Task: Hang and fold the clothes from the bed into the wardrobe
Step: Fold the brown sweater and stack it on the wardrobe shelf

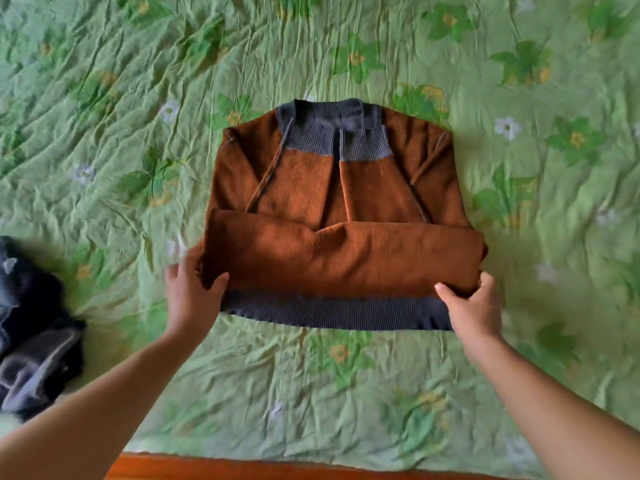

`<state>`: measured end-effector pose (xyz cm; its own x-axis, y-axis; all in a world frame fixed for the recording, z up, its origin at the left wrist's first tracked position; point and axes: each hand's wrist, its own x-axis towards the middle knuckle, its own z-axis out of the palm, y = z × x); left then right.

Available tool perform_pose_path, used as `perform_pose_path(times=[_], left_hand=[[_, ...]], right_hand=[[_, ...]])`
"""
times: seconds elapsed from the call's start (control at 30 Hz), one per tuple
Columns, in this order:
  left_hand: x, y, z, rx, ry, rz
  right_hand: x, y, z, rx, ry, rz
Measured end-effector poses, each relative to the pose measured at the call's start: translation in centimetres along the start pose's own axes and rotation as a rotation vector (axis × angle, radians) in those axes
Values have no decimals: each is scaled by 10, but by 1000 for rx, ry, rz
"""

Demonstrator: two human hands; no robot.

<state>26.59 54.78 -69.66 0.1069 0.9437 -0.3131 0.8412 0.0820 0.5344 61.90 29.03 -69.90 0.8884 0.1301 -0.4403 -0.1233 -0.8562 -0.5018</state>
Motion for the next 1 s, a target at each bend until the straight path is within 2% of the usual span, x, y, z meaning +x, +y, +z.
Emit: perform_pose_path(times=[0.07, 0.13, 0.2, 0.3, 0.37, 0.43, 0.57, 0.6, 0.63, 0.67, 0.73, 0.8, 0.83, 0.9, 1.0], left_hand=[[-14, 1, 4, -180, -77, -183], [-25, 0, 5, -209, -139, -229], [-32, 3, -1, -258, -189, -229], [-23, 23, -25, -605, -410, -355], [4, 50, -47, -785, -542, -378], [48, 87, -64, -889, -530, -376], [134, 172, -75, -1179, -453, -356], [146, 187, -72, -1224, -433, -350], [151, 197, -63, -1196, -403, -323], [149, 203, -53, -1045, -359, -250], [133, 196, -19, -475, -241, 24], [106, 171, 22, 36, -252, 327], [95, 156, 40, 231, -284, 420], [86, 127, 66, 520, -246, 534], [103, 99, 87, 668, -112, 616]], right_hand=[[-4, 4, 1, 108, 10, 124], [-13, 5, 2, 179, -59, 217], [-22, 4, 2, 266, -187, 246], [-27, -26, -18, 447, -409, 246], [-13, -65, -38, 545, -571, 246], [16, -115, -52, 642, -620, 246], [72, -209, -54, 890, -578, 187], [77, -223, -46, 887, -554, 166], [76, -232, -34, 837, -548, 120], [68, -234, -20, 705, -519, 21], [51, -221, 16, 241, -355, -359], [33, -191, 54, -337, -373, -745], [29, -174, 70, -581, -377, -871], [36, -148, 92, -866, -290, -977], [63, -127, 110, -940, -146, -975]])
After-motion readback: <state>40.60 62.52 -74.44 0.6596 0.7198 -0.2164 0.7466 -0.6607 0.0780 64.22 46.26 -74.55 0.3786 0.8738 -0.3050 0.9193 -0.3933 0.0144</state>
